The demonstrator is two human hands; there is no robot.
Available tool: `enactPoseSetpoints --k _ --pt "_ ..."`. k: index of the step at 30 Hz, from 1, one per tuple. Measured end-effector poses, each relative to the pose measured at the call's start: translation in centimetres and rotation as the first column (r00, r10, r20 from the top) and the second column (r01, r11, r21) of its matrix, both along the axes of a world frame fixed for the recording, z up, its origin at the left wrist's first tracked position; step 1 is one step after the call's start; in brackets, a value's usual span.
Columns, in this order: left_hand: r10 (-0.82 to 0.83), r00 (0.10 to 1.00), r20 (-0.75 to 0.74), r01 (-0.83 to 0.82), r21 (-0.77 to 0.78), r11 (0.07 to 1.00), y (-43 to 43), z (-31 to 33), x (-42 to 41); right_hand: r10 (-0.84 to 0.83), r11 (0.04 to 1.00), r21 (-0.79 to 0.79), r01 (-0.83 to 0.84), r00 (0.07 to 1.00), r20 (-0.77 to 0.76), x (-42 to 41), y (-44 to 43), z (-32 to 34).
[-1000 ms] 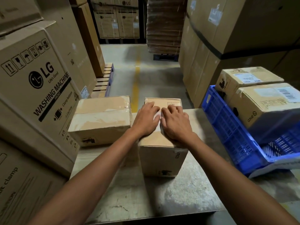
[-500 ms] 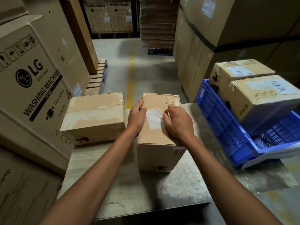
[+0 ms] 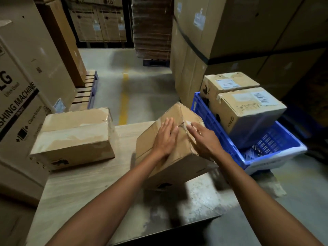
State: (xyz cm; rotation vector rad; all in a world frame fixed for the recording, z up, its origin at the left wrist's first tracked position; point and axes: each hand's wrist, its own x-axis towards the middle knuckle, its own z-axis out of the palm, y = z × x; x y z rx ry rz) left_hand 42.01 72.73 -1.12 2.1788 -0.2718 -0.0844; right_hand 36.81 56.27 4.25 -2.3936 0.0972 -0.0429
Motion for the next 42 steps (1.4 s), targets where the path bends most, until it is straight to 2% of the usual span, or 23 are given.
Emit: enactPoseSetpoints --k 3,6,10,13,17,20,23,28,32,36,42 --pt "0.029 0.999 -0.039 -0.021 0.178 0.984 0.4 -3.7 -0.3 0.054 0.984 0.175 -0.032 0.991 -0.124 -0.1 -1.2 0.5" --pt "0.137 0.986 -0.097 -0.105 0.281 0.954 0.9 -5.1 -1.3 0.044 0.917 0.397 0.042 0.978 -0.204 0.9 -3.4 -1.1" --pt "0.422 0.873 -0.244 -0.299 0.416 0.859 2.3 -5.9 -2.2 0.038 0.902 0.425 0.08 0.964 -0.262 1.8 -5.5 -4.1" --pt "0.545 0.79 -0.281 -0.381 0.47 0.796 3.4 -6.1 -2.7 0.072 0.894 0.446 0.041 0.97 -0.234 1.6 -5.9 -5.9" --pt "0.57 0.785 -0.243 -0.456 0.397 0.797 4.7 -5.7 -3.3 -0.008 0.899 0.419 0.129 0.961 -0.278 1.6 -6.2 -8.5" --pt "0.581 0.806 -0.113 -0.512 0.358 0.781 5.2 -4.2 -3.8 -0.073 0.877 0.433 0.207 0.949 -0.306 1.7 -5.9 -8.7" --pt "0.608 0.794 0.03 -0.583 0.325 0.745 5.2 -1.3 -3.3 -0.142 0.878 0.412 0.244 0.955 -0.262 2.7 -5.5 -7.1" --pt "0.655 0.741 0.151 -0.67 0.231 0.705 6.2 5.3 -2.3 -0.131 0.863 0.473 0.176 0.983 -0.127 4.3 -4.4 -2.9" --pt "0.682 0.703 0.2 -0.711 0.201 0.674 8.7 9.0 -2.5 -0.112 0.843 0.52 0.137 0.991 -0.079 5.2 -2.3 0.1" --pt "0.694 0.696 0.185 -0.718 0.168 0.675 12.0 11.5 -3.4 -0.088 0.839 0.533 0.107 0.994 -0.061 6.5 0.9 2.4" --pt "0.717 0.66 0.223 -0.751 0.174 0.637 18.6 12.6 -3.2 0.068 0.839 0.543 -0.037 0.997 -0.036 8.3 8.1 4.0"
